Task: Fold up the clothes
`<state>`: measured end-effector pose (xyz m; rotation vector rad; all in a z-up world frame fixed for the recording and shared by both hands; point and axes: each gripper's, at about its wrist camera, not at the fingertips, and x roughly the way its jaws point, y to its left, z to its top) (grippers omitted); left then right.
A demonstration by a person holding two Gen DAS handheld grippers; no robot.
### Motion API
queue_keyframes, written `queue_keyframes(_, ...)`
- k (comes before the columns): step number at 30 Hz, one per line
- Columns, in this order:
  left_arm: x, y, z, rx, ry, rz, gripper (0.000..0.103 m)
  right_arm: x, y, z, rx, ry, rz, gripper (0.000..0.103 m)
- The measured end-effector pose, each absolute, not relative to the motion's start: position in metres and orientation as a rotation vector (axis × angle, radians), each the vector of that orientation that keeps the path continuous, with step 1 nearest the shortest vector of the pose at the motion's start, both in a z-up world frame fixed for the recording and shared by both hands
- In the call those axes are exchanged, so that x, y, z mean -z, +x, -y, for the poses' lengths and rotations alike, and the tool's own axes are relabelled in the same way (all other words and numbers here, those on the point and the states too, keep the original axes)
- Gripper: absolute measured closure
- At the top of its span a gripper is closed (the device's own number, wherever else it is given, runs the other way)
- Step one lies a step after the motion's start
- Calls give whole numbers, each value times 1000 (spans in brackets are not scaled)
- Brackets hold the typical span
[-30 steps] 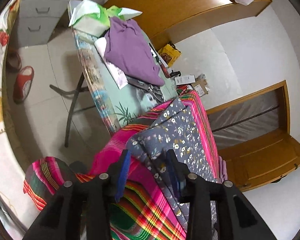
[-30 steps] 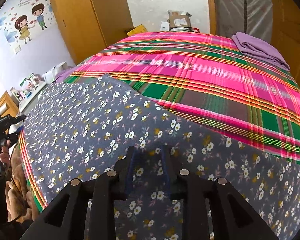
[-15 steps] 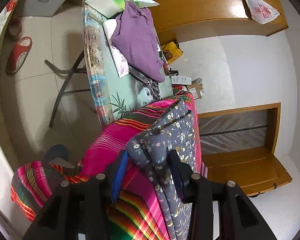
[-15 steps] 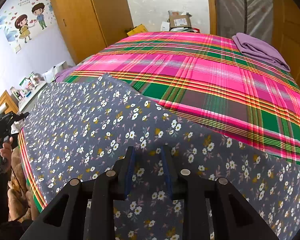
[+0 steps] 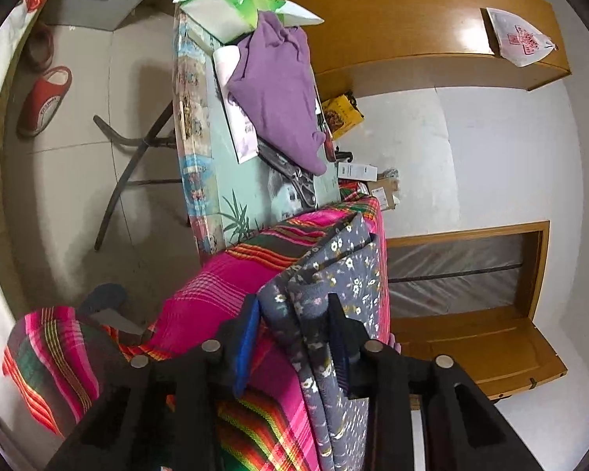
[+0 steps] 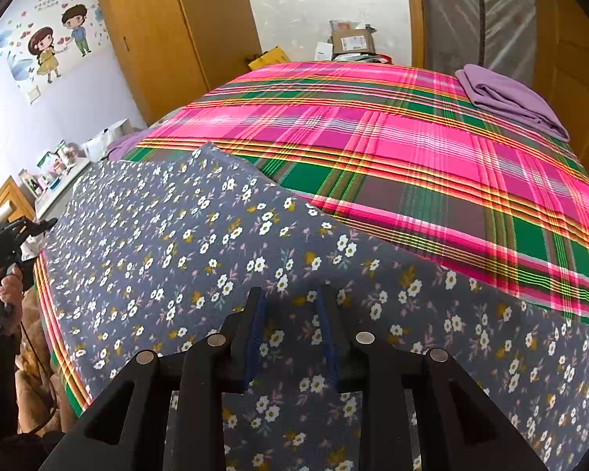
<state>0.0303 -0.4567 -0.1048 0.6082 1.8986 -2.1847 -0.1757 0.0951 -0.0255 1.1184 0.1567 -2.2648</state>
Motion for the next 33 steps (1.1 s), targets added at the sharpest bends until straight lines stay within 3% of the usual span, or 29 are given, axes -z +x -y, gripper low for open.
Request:
queue_keyframes(8,87,30,456,2246,581,-1786,83,25,-176,-96,2264,1119,-155,74)
queue_keyframes(20,64,26,453,2318,556,-1696,87,26,-176,-97,2263,1115,-145,74)
queue_keyframes(33,4,13,431,2500,517,-1524,88,26,-176,-97,2261,1115,-131,74)
